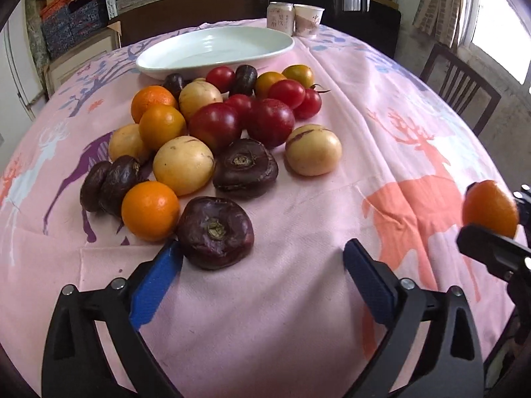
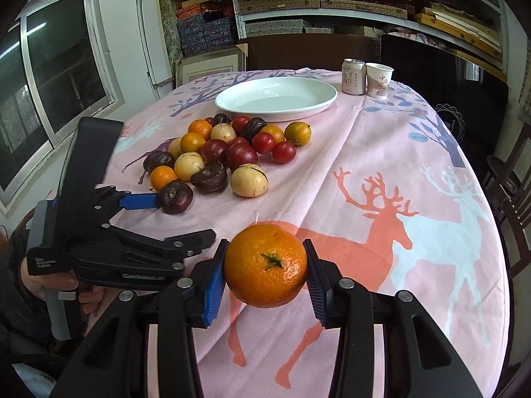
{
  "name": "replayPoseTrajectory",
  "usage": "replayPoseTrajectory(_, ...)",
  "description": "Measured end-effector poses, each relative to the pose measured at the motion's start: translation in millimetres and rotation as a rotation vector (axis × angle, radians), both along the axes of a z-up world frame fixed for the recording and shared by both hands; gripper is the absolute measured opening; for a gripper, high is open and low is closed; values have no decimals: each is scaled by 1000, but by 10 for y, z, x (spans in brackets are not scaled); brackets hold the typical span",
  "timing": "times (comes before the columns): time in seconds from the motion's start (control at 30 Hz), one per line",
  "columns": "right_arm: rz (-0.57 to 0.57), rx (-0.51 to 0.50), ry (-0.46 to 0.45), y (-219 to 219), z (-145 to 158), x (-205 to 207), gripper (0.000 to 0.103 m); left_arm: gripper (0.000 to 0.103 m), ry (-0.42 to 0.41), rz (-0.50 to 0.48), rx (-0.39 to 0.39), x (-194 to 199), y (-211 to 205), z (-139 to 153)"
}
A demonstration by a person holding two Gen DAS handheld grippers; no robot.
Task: Organize fruits
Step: 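Grasp the large mandarin with the right tool while the left tool grasps a dark purple fruit, then carry the mandarin with the right tool onto the white plate while the left tool places the dark fruit there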
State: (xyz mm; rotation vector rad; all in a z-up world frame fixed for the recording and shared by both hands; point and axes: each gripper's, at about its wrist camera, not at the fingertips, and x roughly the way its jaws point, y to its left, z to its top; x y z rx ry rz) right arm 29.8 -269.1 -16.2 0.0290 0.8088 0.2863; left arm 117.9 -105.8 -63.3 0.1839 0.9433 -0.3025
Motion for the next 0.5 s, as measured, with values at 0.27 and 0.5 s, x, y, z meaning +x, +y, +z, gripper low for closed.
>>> replayPoseTrajectory(0.27, -24, -17, 40, -97, -5, -29, 44, 42, -12, 63, -123, 33, 308, 79)
replayPoseTrajectory(0.5, -59, -12, 35, -188, 31, -64, 44, 41, 35, -10, -180, 23, 396, 146)
